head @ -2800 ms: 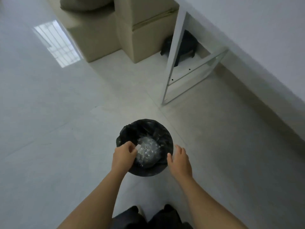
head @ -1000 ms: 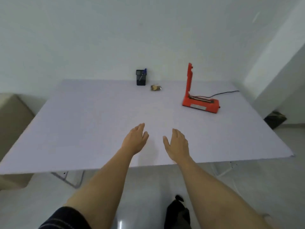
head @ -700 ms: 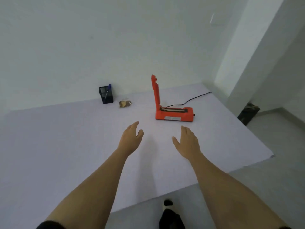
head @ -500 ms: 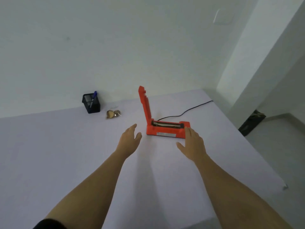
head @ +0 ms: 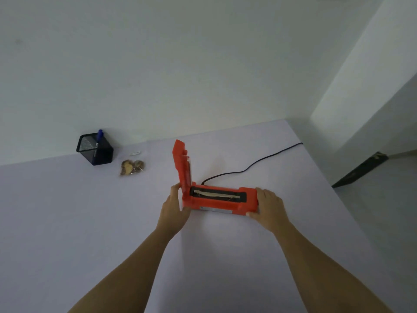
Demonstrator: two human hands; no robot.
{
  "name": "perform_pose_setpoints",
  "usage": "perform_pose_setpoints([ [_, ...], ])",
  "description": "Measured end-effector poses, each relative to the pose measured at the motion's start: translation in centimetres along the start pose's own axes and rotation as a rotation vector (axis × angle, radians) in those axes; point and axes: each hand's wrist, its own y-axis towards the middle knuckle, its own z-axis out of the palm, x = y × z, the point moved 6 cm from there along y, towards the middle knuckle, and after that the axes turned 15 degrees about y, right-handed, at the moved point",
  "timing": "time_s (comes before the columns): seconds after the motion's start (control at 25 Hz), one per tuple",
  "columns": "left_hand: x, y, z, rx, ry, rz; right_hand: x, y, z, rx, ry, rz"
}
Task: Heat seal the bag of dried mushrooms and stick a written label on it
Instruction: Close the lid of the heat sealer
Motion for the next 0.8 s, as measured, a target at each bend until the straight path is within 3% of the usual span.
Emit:
perform_pose_setpoints([
  [0.24, 0.1, 2.7, 1.3, 0.069, 0.093, 0.071, -0.3, 4.4, -1.0, 0.035, 0.061, -0.07],
  [0.8, -2.1, 20.0, -0.9, -0.093, 0.029, 0.038, 3.1, 23.7, -5.7, -0.157, 0.009, -0.184],
])
